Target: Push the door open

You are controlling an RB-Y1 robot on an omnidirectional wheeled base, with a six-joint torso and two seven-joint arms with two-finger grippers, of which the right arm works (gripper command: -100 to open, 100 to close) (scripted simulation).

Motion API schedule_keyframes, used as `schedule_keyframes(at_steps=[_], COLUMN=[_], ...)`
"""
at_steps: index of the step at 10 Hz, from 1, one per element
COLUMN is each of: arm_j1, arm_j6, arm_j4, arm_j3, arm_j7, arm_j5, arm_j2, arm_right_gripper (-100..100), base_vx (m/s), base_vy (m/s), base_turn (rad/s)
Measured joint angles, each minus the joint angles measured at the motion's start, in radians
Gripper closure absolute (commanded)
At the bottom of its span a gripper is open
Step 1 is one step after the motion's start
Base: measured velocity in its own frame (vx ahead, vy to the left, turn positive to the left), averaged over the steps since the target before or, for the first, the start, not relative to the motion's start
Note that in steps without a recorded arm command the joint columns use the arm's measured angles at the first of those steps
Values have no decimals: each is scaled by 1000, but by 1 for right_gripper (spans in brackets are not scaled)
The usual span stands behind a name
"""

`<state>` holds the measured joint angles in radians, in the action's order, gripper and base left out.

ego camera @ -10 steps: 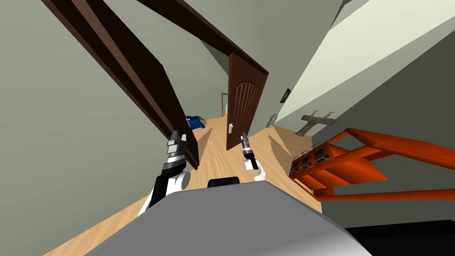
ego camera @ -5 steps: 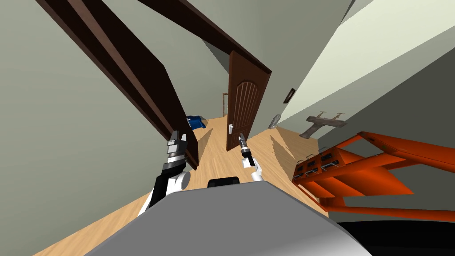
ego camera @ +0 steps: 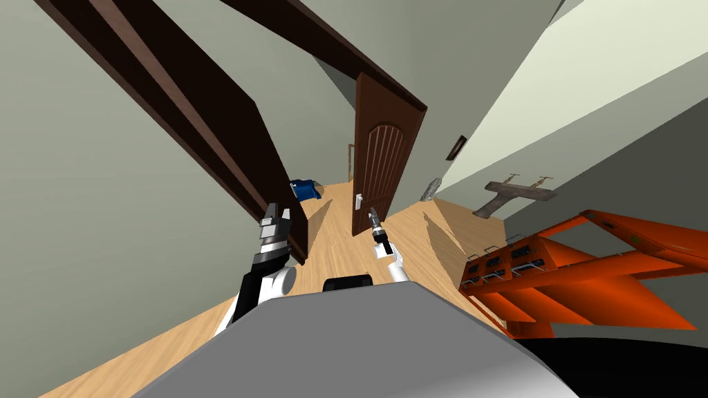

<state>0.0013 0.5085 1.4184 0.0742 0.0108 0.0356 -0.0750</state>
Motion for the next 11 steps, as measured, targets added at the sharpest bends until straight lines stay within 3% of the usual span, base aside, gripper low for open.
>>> schedule_keyframes(at_steps=[2,6,8,11], arm_j1=[-53,-100,-148,-193], arm_j6=[-6,-15,-15,-24], arm_j4=[-70,-154,-219,-293], arm_j3=[5,18,21,28], arm_j7=[13,29,40,51], arm_j5=[-5,-9,-14,-18], arm_j2=[-1,-2,-4,-1], arm_right_gripper=[-100,-100,-100,-100], base_vx=[52,54,48,51], base_vy=[-89,-78,-89,-78], base_turn=[64,58,65,54])
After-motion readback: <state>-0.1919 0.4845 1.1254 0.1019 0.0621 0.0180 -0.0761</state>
